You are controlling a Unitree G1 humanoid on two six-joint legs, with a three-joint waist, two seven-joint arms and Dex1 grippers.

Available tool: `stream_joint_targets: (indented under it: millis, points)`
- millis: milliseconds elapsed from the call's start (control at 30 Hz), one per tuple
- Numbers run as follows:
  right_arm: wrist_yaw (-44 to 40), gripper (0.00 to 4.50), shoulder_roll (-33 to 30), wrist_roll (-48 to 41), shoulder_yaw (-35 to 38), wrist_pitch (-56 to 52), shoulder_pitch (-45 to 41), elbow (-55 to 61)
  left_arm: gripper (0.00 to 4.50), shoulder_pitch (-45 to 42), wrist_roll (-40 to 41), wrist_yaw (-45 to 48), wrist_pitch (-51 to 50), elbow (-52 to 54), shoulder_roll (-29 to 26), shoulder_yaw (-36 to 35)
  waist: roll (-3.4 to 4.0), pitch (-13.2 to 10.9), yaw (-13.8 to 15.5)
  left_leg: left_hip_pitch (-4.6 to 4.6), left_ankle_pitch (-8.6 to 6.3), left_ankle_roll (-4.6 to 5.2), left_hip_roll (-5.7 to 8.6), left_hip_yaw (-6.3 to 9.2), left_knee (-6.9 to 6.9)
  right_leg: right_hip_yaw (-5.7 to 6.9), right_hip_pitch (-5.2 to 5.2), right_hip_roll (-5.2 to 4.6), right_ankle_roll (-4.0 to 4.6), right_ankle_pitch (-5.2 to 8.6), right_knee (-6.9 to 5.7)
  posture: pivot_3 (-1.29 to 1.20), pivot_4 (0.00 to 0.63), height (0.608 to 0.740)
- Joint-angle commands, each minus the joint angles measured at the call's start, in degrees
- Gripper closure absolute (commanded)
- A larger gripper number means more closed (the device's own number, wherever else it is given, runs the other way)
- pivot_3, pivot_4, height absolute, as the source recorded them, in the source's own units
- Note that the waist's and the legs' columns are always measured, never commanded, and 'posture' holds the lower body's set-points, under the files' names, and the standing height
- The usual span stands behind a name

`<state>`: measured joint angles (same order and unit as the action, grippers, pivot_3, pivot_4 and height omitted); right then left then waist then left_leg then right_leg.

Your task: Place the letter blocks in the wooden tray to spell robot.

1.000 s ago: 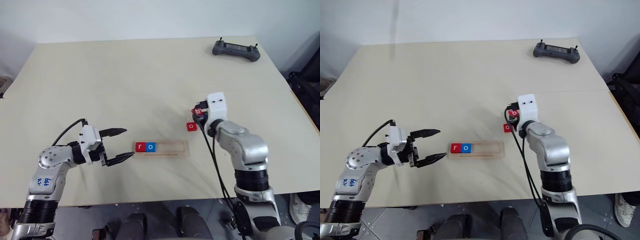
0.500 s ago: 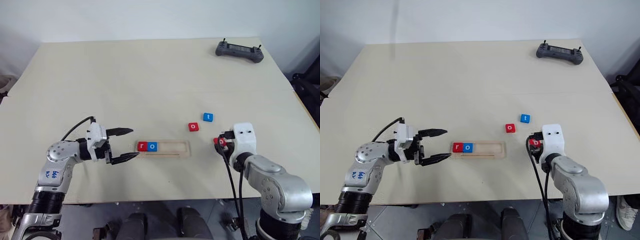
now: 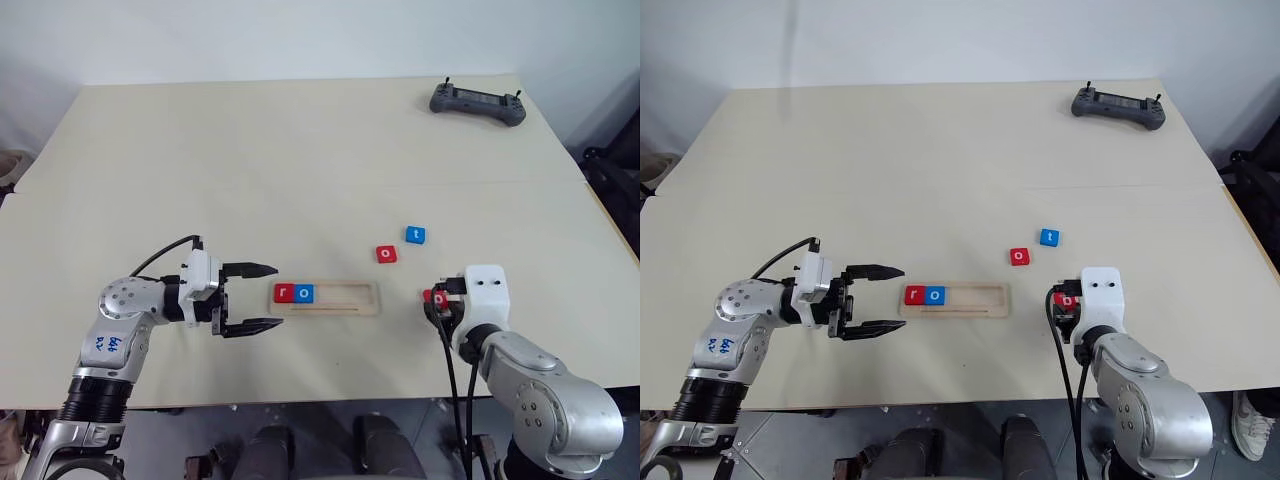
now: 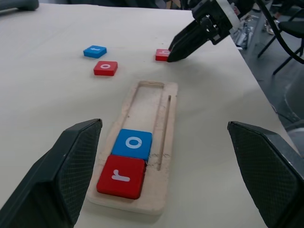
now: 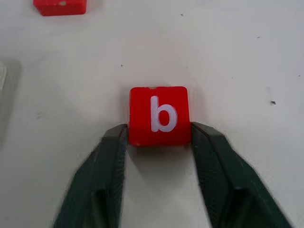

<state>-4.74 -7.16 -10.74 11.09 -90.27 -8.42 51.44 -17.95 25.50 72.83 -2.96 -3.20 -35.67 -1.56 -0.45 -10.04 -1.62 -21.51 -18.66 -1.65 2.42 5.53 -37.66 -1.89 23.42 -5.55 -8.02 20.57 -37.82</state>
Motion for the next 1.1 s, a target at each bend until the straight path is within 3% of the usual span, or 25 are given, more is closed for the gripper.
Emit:
stream_joint_targets:
  millis: [33, 133, 200, 400, 533, 633, 733, 800, 867, 1100]
  points:
    - [-2.1, 1.06, -0.9, -1.2, 0.4, -1.1, 0.8, -0.5, 0.0, -1.8, 0.2, 0.5, 0.9, -0.4, -0.3, -0.6, -0.08, 0.0, 0.0, 0.0, 0.0, 0.0, 0.0, 0.0, -0.02, 0.01, -0.02, 0.01, 0.0, 0.0, 0.0, 0.0, 0.15, 0.74]
    - [-5.8, 0.04, -3.9, -2.8, 2.3, -0.6, -0.3, -0.5, 0.0, -2.1, 0.1, 0.6, 1.0, -0.8, -0.1, -0.5, -0.1, 0.1, 0.0, 0.01, 0.01, 0.03, 0.07, 0.0, -0.05, 0.01, -0.06, 0.02, 0.0, 0.0, 0.01, 0.0, 0.15, 0.74]
    - [-8.1, 0.04, -5.7, -4.1, 3.4, 0.0, -0.7, -0.4, 0.0, -2.2, 0.0, 0.5, 1.1, -1.0, 0.0, -0.4, -0.1, 0.1, 0.0, 0.01, 0.02, 0.04, 0.09, 0.0, -0.05, 0.01, -0.06, 0.02, 0.0, 0.0, 0.01, 0.0, 0.15, 0.74]
    - [-20.5, 0.04, -19.4, -10.1, 11.7, 6.0, -0.7, -5.3, 0.0, -2.6, -0.5, 0.0, 1.9, -2.4, 0.9, -0.2, -0.08, 0.0, 0.2, 0.0, 0.02, 0.12, 0.18, 0.0, -0.03, 0.03, -0.08, 0.01, -0.01, 0.0, 0.05, 0.0, 0.15, 0.74]
    - [-34.1, 0.04, -26.9, -18.8, 16.1, 13.0, 1.6, -8.6, 0.0, -2.6, -0.6, -0.3, 2.3, -2.7, 1.2, -0.3, -0.07, 0.0, 0.1, 0.0, 0.02, 0.13, 0.11, -0.02, 0.02, 0.04, -0.08, 0.03, -0.01, 0.0, 0.06, 0.0, 0.15, 0.74]
    - [-47.6, 0.04, -31.6, -24.2, 18.6, 25.1, 7.3, -9.9, 0.0, -2.6, -0.7, -0.3, 2.5, -2.9, 1.2, -0.3, -0.09, 0.0, 0.2, 0.0, 0.02, 0.13, 0.09, -0.04, 0.03, 0.06, -0.1, 0.07, -0.01, 0.0, 0.08, 0.0, 0.15, 0.74]
    - [-59.5, 0.04, -37.8, -14.9, 16.9, 52.2, 14.4, -22.4, 0.0, -2.6, -0.8, -0.5, 3.1, -2.9, 1.3, -0.5, -0.16, 0.0, 0.3, 0.02, 0.0, 0.17, 0.1, -0.06, -0.05, 0.08, -0.23, 0.1, -0.04, -0.01, 0.13, 0.0, 0.15, 0.74]
    - [-65.7, 0.04, -40.3, -13.6, 17.2, 62.7, 15.3, -32.0, 0.0, -2.6, -0.9, -0.7, 4.1, -2.9, 1.4, -0.7, -0.19, 0.0, 0.3, 0.15, -0.06, 0.31, 0.17, -0.14, -0.15, 0.06, -0.47, 0.07, -0.1, -0.04, 0.25, 0.0, 0.15, 0.74]
    - [-68.5, 0.04, -42.1, -12.6, 17.1, 70.0, 14.7, -39.7, 0.0, -2.5, -1.0, -1.0, 5.1, -3.1, 1.5, -1.0, -0.19, 0.0, 0.3, 0.45, -0.12, 0.47, 0.17, -0.16, -0.15, 0.06, -0.89, 0.07, -0.17, -0.08, 0.51, 0.0, 0.15, 0.74]
    - [-72.9, 0.04, -46.3, -7.6, 12.6, 88.2, 7.6, -59.7, 0.0, -1.5, 0.1, -1.0, 3.5, -1.9, 0.6, -0.9, -0.16, -0.1, 0.1, 0.43, -0.12, 0.4, 0.09, -0.09, -0.22, 0.13, -0.88, 0.05, -0.18, -0.08, 0.53, 0.0, 0.15, 0.74]
